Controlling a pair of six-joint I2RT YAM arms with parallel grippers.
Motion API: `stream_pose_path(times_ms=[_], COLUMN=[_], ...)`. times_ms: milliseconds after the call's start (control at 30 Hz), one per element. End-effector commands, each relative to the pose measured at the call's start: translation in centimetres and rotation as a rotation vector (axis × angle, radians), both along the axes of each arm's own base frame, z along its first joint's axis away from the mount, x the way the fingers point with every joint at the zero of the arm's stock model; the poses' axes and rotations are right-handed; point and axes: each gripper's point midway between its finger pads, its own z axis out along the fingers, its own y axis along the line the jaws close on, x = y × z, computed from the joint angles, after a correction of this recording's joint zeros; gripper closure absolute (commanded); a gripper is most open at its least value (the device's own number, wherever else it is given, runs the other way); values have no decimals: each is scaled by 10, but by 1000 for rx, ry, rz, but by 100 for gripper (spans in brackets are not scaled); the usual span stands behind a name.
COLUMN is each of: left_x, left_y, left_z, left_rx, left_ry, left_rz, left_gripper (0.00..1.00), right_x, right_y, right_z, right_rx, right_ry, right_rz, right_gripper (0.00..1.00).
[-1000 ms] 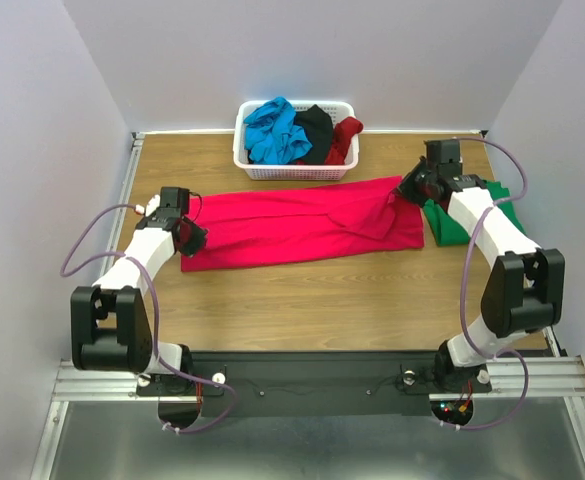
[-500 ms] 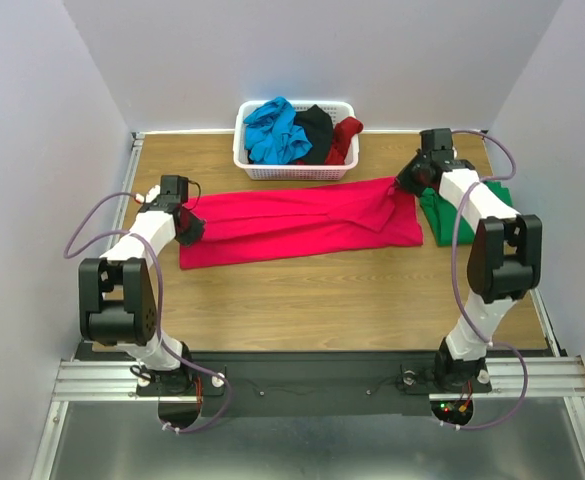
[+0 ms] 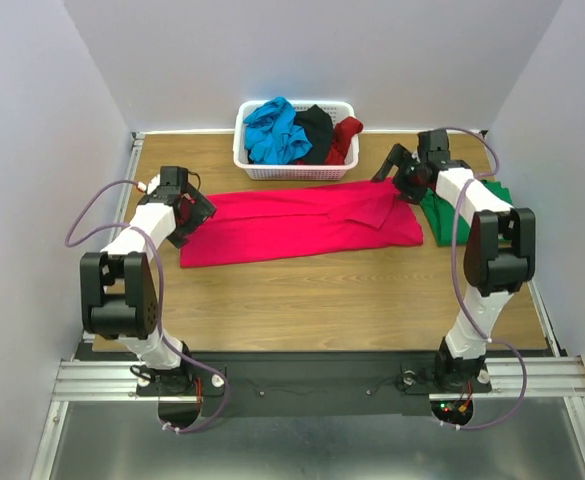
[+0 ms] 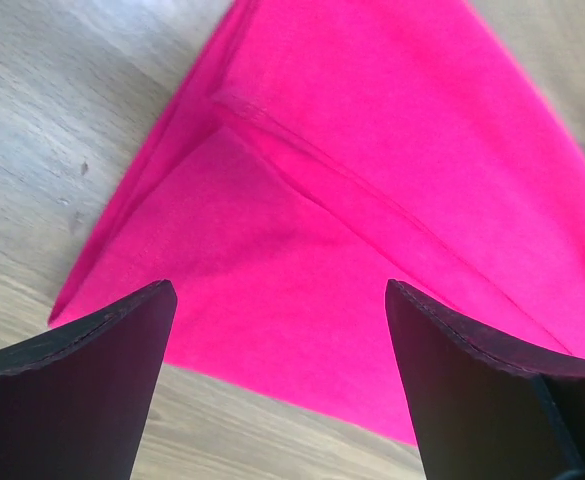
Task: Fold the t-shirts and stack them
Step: Fold the tshirt
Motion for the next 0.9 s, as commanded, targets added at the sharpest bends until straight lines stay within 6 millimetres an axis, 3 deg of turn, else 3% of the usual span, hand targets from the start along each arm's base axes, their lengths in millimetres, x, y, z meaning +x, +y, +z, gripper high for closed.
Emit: stream_pose_path(times_ms=[0,100,233,333,467,867], left_x=[-9,-22,-45,-61,-73,-80], left_y=[-2,-8,-12,-10,-6,-8], left_z=[33,25,14,5,7,-4], left_rx=[-17,-46,-57,-45,-26,-40], left_ry=[-110,-112,-107,-92,-114,-99], left_rz=[-27,-44,-68,-69,-62,-68], left_gripper=[2,2,2,2,2,2], right_x=[-33,-60,-76,-77,-72,-54], right_y=[5,8,24,33,50,73], right_z=[35,11,-12,-21,-25,-23], right_rx=[27,36,55,70,63,43], right_ry=[-67,2,41,58,46,16], right_rz=[66,79,135,163,202,241], right_gripper=[0,0,0,0,0,0])
